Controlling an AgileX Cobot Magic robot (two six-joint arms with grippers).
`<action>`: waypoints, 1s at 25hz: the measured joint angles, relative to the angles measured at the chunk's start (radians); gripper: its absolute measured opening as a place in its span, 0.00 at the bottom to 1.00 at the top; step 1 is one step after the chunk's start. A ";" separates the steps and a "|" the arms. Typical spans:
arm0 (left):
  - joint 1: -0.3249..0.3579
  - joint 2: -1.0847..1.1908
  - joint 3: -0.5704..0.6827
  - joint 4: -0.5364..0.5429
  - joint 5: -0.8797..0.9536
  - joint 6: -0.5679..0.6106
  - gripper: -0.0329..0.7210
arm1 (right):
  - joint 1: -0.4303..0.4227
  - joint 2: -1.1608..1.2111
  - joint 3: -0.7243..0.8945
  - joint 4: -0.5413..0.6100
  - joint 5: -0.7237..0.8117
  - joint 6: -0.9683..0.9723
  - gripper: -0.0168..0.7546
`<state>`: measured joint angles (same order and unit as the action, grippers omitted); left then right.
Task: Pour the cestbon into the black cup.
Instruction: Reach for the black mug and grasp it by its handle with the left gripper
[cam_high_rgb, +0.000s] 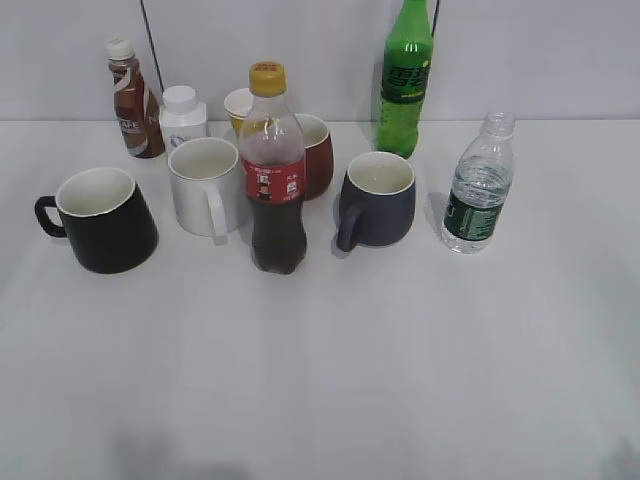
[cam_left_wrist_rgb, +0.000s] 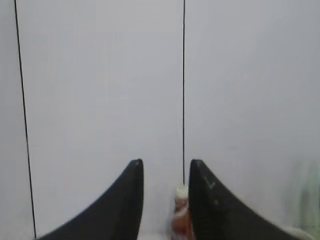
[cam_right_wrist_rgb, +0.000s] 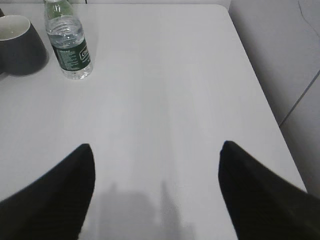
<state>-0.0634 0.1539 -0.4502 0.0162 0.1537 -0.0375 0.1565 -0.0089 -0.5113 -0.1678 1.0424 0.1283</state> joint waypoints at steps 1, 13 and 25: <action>0.000 0.046 0.029 0.016 -0.100 0.000 0.36 | 0.000 0.000 0.000 0.000 0.000 0.000 0.79; 0.000 0.931 0.214 0.041 -0.879 0.032 0.37 | 0.000 0.000 0.000 0.000 0.000 0.000 0.79; 0.148 1.598 0.213 0.158 -1.340 0.038 0.38 | 0.000 0.000 0.000 0.000 0.000 0.000 0.79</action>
<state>0.0845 1.7523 -0.2372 0.1740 -1.1863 0.0000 0.1565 -0.0089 -0.5113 -0.1678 1.0424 0.1283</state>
